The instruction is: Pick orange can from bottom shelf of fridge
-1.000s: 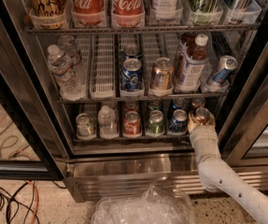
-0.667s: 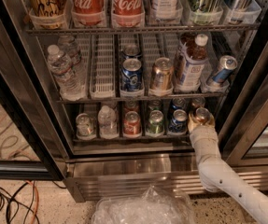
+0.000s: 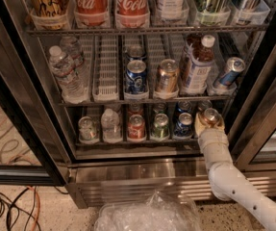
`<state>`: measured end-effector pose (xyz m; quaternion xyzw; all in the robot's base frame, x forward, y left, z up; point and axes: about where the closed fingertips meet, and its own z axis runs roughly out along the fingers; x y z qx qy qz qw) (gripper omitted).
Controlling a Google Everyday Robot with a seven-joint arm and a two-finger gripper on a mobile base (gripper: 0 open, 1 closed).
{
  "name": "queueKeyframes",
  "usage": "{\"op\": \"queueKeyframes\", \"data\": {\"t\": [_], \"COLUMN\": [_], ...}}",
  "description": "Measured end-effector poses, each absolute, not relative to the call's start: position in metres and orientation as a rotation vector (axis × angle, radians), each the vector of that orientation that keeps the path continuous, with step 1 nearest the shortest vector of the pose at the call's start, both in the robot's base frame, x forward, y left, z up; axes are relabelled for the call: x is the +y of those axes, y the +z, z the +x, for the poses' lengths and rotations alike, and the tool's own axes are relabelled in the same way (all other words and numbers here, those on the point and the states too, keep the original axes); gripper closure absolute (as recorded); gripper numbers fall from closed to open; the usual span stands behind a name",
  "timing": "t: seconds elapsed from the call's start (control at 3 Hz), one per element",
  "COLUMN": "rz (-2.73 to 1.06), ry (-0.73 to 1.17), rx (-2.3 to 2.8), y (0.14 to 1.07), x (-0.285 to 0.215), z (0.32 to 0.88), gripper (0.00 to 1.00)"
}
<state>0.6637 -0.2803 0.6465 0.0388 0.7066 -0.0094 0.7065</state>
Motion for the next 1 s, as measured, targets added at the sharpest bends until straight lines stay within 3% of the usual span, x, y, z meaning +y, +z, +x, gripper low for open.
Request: {"op": "queueKeyframes", "data": {"t": [1.0], "rz": [-0.099], "ry": [0.235], "rx": [1.574], "y": [0.689], "x": [-0.253], "z": [0.587], "gripper": [1.00]}}
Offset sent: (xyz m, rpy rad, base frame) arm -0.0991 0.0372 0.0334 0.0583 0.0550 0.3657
